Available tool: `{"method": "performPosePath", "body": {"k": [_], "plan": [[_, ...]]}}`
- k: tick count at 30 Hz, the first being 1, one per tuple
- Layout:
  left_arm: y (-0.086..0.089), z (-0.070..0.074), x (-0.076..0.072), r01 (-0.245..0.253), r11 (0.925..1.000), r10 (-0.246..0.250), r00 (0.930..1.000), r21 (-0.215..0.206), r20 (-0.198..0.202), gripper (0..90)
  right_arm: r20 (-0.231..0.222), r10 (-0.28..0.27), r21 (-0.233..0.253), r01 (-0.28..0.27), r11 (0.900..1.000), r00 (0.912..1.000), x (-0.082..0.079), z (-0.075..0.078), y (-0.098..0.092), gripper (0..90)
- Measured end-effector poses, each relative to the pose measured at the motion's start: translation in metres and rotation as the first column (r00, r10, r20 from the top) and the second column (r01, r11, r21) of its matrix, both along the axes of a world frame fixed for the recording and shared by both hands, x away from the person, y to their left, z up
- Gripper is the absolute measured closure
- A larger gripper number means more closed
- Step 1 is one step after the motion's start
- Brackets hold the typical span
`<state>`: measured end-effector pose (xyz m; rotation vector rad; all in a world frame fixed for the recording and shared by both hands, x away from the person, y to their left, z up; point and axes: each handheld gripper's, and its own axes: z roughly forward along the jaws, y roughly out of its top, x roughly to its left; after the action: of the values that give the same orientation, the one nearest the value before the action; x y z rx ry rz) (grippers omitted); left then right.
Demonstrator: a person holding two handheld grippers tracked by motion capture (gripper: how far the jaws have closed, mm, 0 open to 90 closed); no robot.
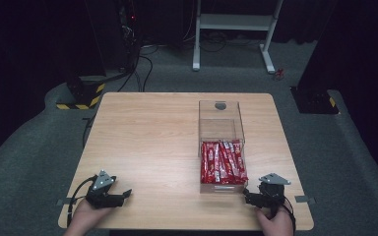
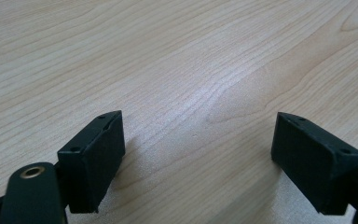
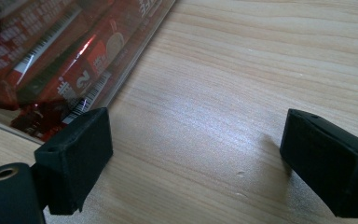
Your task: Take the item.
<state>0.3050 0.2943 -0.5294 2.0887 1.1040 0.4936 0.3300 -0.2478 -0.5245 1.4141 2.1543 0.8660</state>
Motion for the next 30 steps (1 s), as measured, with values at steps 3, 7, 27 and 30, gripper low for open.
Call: {"method": "performPosePath", "body": {"k": [3,7,27,30], "plan": [[-0.0001,-0.0002,-0.0009,-0.006,1.0,0.006,1.0,-0.003,0.0,17.8,0.0,0.0,0.001,0.0,1.0,1.0,0.0,0.0,-0.0001,8.8],[0.0002,0.0,-0.0018,-0.006,1.0,0.006,1.0,-0.004,-0.003,17.7,0.001,0.001,0.001,-0.001,1.0,1.0,-0.0001,0.0,-0.0002,8.9],[0.0005,0.0006,0.0002,-0.009,1.0,0.009,0.9999,-0.002,-0.008,17.7,0.0,0.003,0.002,-0.003,1.0,1.0,0.0045,-0.0001,-0.0004,8.9],[0.0,0.0013,0.0012,-0.013,0.9999,0.013,0.9999,0.005,-0.012,17.9,0.0,0.005,-0.001,-0.005,1.0,1.0,0.0033,0.0,-0.0008,8.7]]}}
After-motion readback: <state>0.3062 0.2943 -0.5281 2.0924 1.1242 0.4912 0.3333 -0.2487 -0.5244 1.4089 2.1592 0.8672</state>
